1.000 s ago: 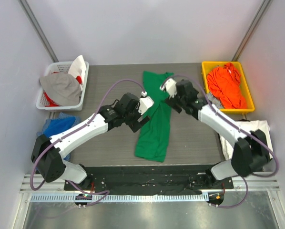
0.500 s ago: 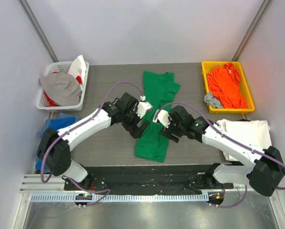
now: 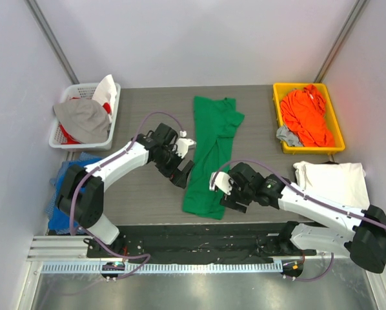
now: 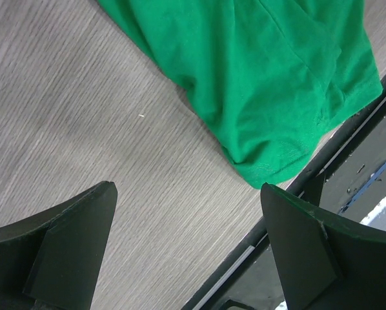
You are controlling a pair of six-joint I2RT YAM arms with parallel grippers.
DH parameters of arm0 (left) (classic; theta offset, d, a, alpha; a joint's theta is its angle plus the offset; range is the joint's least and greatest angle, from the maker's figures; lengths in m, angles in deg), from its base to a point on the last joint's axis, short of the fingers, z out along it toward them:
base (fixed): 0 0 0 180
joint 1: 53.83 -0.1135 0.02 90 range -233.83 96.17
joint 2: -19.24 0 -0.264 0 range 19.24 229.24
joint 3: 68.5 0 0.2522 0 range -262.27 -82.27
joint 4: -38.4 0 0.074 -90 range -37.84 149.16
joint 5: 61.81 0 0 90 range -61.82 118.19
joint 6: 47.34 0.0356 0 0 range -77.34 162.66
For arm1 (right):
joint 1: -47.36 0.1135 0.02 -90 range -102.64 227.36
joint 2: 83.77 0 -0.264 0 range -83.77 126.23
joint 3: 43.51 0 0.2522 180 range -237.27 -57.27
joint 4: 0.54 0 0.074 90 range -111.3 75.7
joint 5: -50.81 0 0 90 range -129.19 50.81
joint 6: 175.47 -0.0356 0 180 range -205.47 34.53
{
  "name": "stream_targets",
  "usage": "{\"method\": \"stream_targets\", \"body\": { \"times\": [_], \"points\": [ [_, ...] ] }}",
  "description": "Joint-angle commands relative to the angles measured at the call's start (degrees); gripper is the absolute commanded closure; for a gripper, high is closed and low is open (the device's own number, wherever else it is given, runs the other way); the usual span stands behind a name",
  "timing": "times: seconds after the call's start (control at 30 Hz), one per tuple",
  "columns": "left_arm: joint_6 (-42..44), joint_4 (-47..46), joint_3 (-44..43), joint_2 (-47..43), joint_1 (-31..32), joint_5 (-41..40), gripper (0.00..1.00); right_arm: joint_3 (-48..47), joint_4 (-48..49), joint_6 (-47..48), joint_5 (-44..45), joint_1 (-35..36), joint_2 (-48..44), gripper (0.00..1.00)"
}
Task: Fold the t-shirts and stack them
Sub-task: Fold the tshirt
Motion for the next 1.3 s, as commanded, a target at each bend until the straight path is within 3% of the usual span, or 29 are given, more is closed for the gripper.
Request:
{"method": "stream_targets", "body": {
  "times": [0.0, 0.3, 0.57, 0.9, 1.27],
  "points": [
    [1.2, 1.2, 0.2, -1.2, 0.0, 2.8, 0.0, -0.6, 2.4, -0.7, -1.2, 1.6, -1.6, 0.22],
    [5.0, 9.8, -2.8, 6.5, 0.0, 10.1, 0.0, -1.8, 2.2, -1.6, -4.6, 6.1, 1.7, 0.24],
    [3.7, 8.1, -0.9, 7.2, 0.8, 11.4, 0.0, -1.8, 4.2, -1.2, -2.7, 10.3, 4.7, 0.25],
    [3.3, 8.8, -2.6, 9.9, 9.4, 10.6, 0.0, -2.5, 5.8, -1.3, -2.2, 13.8, 8.5, 0.27],
    [4.4, 8.4, -3.8, 13.6, 9.8, 10.5, 0.0, -1.6, 8.4, -0.7, 2.3, 17.0, 10.5, 0.29]
  ]
}}
